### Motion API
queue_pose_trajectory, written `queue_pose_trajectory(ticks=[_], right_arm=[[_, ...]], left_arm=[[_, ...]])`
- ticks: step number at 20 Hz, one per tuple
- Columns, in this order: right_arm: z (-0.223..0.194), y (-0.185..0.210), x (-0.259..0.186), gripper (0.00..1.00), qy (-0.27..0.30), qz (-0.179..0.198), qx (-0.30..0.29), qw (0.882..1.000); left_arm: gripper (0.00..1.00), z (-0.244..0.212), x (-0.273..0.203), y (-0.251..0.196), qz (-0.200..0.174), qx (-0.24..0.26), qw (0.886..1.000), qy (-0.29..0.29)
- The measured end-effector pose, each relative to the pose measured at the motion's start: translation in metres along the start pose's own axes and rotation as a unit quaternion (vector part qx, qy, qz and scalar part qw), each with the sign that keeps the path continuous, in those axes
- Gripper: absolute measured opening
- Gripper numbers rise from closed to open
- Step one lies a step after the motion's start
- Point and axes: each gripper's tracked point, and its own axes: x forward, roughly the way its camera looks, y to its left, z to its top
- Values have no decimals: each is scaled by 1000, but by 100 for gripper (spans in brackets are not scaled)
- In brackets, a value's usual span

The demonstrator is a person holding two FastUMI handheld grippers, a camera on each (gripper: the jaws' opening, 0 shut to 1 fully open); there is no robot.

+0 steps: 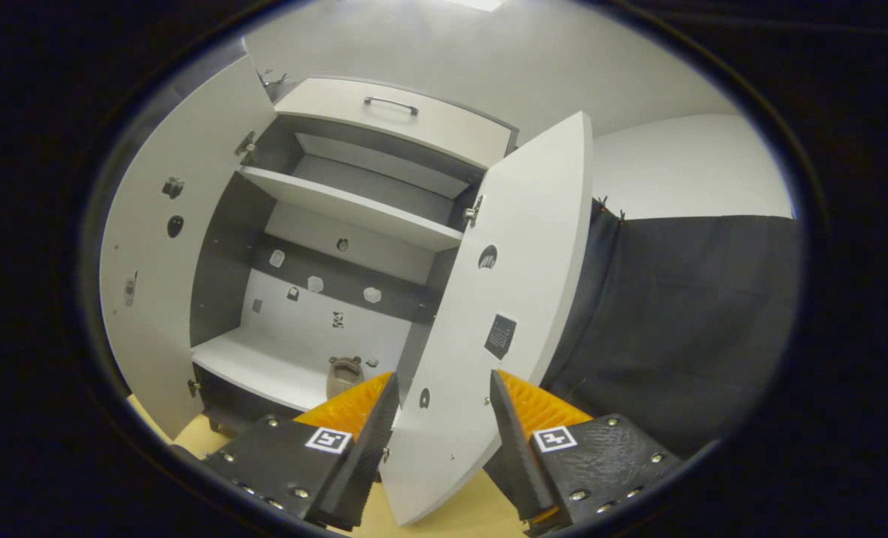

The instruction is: Grab one shoe with the right hand and put it into the shoe cabinet, grab the other shoe with the left hand and put it into the shoe cabinet; then close the right door with the right hand and the left door with the left hand.

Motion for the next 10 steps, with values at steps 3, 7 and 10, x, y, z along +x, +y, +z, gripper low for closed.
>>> queue_pose_trajectory(ticks=[3, 7, 10], right_arm=[[2, -7, -4, 73, -11, -5, -1, 1000], [9, -10, -7, 74, -27, -4, -8, 1000], [13, -11, -8, 73, -33, 1, 1, 999]], left_arm=[[33, 1, 0, 15, 41, 40, 998, 3], [1, 5, 0, 12, 59, 73, 995, 19], [1, 12, -2, 12, 44, 58, 997, 21]])
